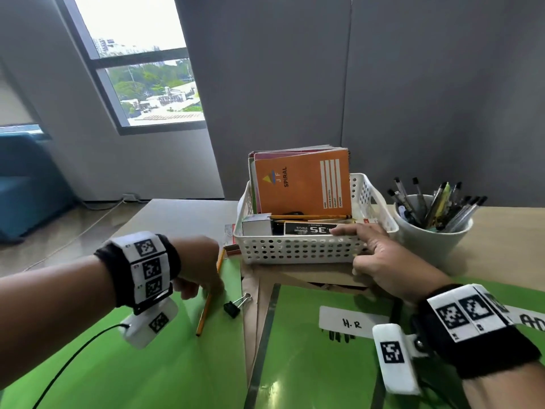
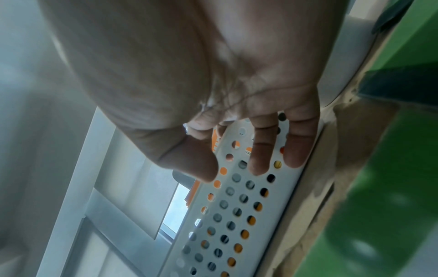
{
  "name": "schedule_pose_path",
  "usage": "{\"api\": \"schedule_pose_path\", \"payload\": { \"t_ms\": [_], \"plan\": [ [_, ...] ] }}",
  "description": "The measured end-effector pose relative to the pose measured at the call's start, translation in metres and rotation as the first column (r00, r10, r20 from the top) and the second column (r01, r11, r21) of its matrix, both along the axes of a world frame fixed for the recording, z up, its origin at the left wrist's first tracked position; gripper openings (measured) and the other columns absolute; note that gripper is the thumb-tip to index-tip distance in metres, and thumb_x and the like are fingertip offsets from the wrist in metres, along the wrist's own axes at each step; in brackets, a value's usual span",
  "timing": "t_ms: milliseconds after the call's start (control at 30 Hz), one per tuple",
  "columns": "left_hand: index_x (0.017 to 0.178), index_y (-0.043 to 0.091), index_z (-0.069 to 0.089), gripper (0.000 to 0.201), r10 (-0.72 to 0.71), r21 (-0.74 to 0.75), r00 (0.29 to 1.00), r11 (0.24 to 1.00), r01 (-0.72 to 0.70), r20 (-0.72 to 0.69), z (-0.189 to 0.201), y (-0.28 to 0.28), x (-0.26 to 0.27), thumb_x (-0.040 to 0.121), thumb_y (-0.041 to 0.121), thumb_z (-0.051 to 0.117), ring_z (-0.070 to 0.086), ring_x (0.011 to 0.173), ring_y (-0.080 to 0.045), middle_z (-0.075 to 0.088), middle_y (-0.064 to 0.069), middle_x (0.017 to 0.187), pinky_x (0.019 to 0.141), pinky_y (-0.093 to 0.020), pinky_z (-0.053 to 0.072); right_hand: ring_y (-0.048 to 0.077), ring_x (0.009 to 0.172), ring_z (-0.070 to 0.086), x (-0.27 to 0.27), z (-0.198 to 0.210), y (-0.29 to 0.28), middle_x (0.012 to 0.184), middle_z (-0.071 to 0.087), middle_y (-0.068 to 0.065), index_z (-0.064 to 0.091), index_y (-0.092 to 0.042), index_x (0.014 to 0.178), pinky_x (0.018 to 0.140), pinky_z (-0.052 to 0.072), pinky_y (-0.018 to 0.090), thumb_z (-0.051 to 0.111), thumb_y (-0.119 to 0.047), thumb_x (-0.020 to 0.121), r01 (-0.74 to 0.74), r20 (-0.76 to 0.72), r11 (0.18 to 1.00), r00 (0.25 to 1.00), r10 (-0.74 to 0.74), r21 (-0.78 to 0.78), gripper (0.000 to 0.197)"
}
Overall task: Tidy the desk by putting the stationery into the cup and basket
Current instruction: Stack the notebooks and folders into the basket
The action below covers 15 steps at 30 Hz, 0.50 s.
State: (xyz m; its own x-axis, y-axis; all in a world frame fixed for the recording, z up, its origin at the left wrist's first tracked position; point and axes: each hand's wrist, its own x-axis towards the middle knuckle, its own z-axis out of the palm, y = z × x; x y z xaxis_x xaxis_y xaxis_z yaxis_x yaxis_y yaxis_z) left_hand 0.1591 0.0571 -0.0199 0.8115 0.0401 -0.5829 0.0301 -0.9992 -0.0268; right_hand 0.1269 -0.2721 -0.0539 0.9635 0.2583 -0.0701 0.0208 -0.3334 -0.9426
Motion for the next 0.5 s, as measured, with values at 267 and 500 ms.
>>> {"api": "schedule_pose_path", "payload": {
  "t_ms": [267, 500],
  "plan": [
    [0.087, -0.005, 0.072, 0.026, 0.197, -0.164, 0.961, 0.972, -0.166, 0.192, 0.045, 0.026, 0.021, 0.096, 0.012, 0.056, 0.074, 0.058, -0.019, 0.077, -0.010, 0.071, 0.054, -0.030, 0.060, 0.026, 0.075, 0.056, -0.001, -0.001, -0.001, 0.123, 0.042, -0.003, 0.063, -0.045, 0.118, 0.057, 0.056, 0.034, 0.055, 0.011, 0.082, -0.016, -0.007, 1.000, 1.000, 0.016, 0.014, 0.066],
    [0.107, 0.029, 0.077, 0.017, -0.248, -0.052, 0.736, 0.932, 0.359, 0.630, 0.101, -0.043, 0.049, 0.099, 0.036, 0.063, 0.066, 0.080, -0.012, 0.073, 0.011, 0.093, 0.086, -0.030, 0.055, 0.023, 0.086, 0.055, -0.001, 0.001, 0.001, 0.122, 0.041, -0.005, 0.059, -0.040, 0.121, 0.055, 0.052, 0.021, 0.056, 0.010, 0.083, -0.014, -0.002, 1.000, 1.000, 0.014, -0.003, 0.063]
  ]
}}
